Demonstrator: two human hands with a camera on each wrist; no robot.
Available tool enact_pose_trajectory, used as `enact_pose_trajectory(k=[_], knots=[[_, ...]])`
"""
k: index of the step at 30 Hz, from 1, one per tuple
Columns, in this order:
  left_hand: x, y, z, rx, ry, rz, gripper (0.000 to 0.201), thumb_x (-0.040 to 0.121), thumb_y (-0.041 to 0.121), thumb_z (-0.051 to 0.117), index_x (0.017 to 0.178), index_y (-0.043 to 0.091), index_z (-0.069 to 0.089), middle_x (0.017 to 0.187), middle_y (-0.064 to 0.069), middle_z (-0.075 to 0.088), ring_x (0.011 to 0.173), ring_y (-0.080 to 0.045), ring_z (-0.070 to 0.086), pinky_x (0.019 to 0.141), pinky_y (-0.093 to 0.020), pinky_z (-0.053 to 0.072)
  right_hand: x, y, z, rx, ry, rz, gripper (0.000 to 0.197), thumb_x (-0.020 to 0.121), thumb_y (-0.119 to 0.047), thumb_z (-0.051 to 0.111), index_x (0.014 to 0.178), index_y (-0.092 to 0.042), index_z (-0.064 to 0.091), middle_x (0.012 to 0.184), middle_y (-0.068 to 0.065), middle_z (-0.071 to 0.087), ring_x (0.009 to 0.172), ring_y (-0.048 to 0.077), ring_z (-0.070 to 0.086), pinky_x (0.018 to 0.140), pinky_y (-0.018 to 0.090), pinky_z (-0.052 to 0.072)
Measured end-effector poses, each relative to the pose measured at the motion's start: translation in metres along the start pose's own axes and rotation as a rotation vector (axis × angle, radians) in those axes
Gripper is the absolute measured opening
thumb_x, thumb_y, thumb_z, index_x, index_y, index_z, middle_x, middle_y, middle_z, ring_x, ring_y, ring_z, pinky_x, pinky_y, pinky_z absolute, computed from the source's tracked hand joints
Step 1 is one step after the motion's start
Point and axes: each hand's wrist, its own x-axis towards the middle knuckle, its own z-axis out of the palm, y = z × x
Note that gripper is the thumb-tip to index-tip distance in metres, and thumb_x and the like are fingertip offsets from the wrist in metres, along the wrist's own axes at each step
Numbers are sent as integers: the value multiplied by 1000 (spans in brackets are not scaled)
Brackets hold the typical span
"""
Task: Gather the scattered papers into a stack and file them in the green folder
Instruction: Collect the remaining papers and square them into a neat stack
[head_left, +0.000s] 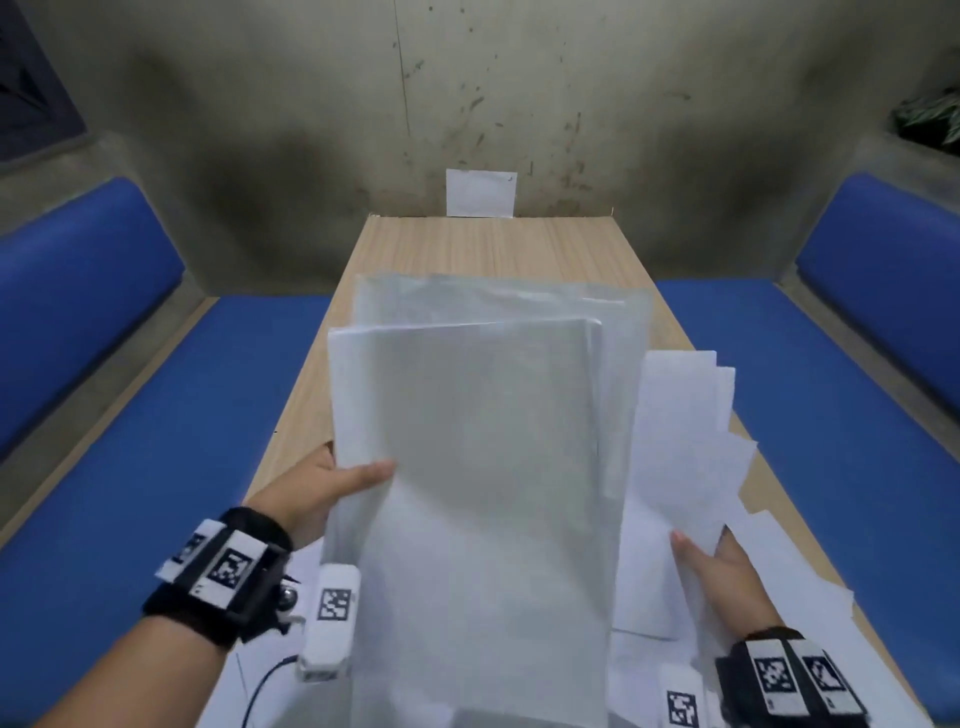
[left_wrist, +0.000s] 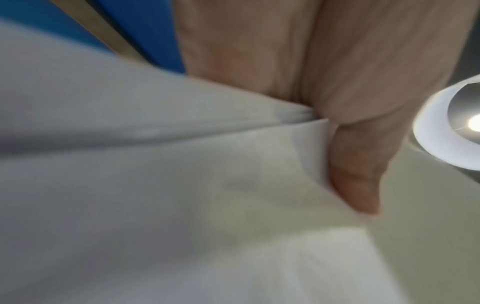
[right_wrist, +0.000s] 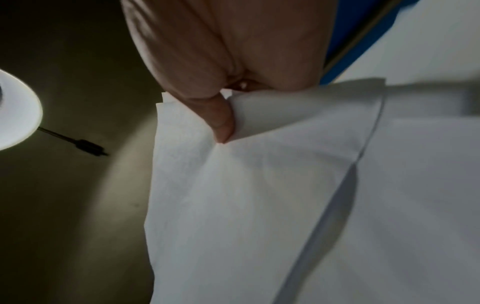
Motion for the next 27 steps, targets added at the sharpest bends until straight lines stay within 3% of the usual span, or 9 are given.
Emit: enact_pose_trajectory(k=[5, 8, 11, 14, 17, 20, 22, 24, 27], knots=[[10, -51, 33, -123, 102, -73, 89, 38, 48, 88, 115, 14, 58, 107, -8, 73, 93, -25, 71, 71, -31, 59, -12, -11, 45, 213, -202, 10, 93, 39, -56, 84, 119, -18, 58, 120, 7, 67, 112, 28, 62, 103, 53, 41], [12, -71, 47, -160, 162, -93, 57, 77, 20, 71, 128, 12, 48, 121, -13, 65, 104, -29, 66, 83, -40, 56, -19, -21, 55, 224, -250, 24, 91, 39, -69, 77, 116, -23, 60, 115, 2, 70, 108, 21, 65, 99, 46, 45], [11, -72, 53, -24, 247, -5, 29, 89, 12, 58, 115, 23, 55, 121, -11, 64, 97, -18, 68, 83, -35, 55, -27, -34, 60, 106, -242, -61, 90, 30, -74, 75, 105, -25, 62, 107, -2, 72, 101, 14, 66, 88, 32, 49], [0, -54, 62, 12, 317, 151, 24, 87, 16, 61, 106, 30, 56, 114, -5, 68, 91, -13, 70, 85, -36, 55, -34, -47, 61, 10, -236, -84, 66, 47, -51, 84, 102, -20, 64, 89, -9, 75, 89, 9, 69, 80, 27, 52], [-15, -34, 68, -20, 277, 328, 68, 56, 39, 81, 114, 23, 49, 101, 1, 73, 93, -17, 70, 78, -34, 58, -37, -60, 58, 32, -169, -124, 18, 71, -15, 77, 85, -15, 66, 62, -15, 73, 62, 1, 66, 57, 18, 55], [-23, -29, 65, -27, 253, 364, 83, 41, 34, 85, 115, 20, 49, 96, 8, 75, 88, -11, 71, 66, -22, 57, -38, -61, 58, 32, -234, -186, 43, 55, -37, 85, 84, -11, 67, 70, 5, 70, 66, 18, 60, 58, 40, 47], [-26, -31, 63, 15, 277, 336, 73, 38, 34, 89, 104, 16, 61, 87, 7, 77, 85, -12, 72, 63, -19, 56, -39, -58, 61, 34, -259, -214, 49, 50, -37, 87, 88, -12, 68, 79, 13, 72, 74, 24, 65, 60, 37, 47], [-27, -34, 60, 13, 289, 329, 59, 46, 38, 87, 97, 17, 66, 86, 5, 77, 86, -12, 72, 70, -22, 58, -39, -58, 63, 97, -282, -268, 39, 58, -20, 83, 93, -13, 68, 84, 3, 76, 82, 21, 69, 64, 25, 54], [-27, -31, 60, 12, 302, 392, 73, 45, 60, 81, 103, 19, 63, 97, -1, 75, 94, -16, 70, 77, -25, 55, -39, -66, 69, 159, -316, -338, 39, 62, -26, 80, 97, -17, 65, 87, -5, 76, 81, 8, 70, 65, 16, 54]])
